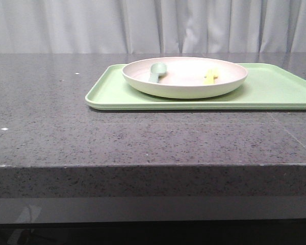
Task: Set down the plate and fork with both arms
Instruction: 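Lower the right gripper over the yellow fork on the plate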
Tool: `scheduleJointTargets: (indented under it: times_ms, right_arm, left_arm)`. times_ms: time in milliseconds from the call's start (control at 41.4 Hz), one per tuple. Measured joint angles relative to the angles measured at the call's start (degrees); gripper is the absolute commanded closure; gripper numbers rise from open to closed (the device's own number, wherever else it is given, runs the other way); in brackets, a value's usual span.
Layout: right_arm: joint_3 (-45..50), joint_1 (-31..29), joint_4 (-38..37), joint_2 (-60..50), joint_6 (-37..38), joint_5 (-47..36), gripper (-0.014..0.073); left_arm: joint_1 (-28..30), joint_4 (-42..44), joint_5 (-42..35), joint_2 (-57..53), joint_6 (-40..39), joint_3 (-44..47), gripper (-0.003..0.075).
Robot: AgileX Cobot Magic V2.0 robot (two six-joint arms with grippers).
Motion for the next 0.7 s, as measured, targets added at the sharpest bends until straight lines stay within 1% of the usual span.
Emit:
scheduleJointTargets:
  times_ms: [97, 242, 411, 532, 653, 701]
  right_arm:
    - [-3.98, 3.23, 1.72, 5.46, -1.94, 1.94, 0.0102]
    - [-10.51, 8.83, 2.12, 14.3, -2.73, 3.9, 0.0169]
    - [-18.46, 14.37, 1.34, 26.12, -2.7, 5.82, 0.0179]
    - [-24.97, 16.34, -2.83, 34.32, 1.56, 9.16, 0.0179]
    - [-31.49, 17.78, -10.87, 41.83, 10.15, 13.11, 0.0179]
    - [-33.89, 18.07, -12.95, 44.17, 12.55, 14.26, 0.0179]
  left_arm:
    - [0.0, 0.0, 0.0, 0.0, 0.0, 0.0, 0.0334]
    - [0.0, 0.0, 0.0, 0.0, 0.0, 0.0, 0.0334]
    - [0.0, 0.0, 0.0, 0.0, 0.0, 0.0, 0.0334]
    - [0.0, 0.0, 0.0, 0.0, 0.0, 0.0, 0.0334]
    - [0.0, 0.0, 0.0, 0.0, 0.0, 0.0, 0.0334]
    - [0.0, 0.0, 0.0, 0.0, 0.0, 0.0, 0.0334]
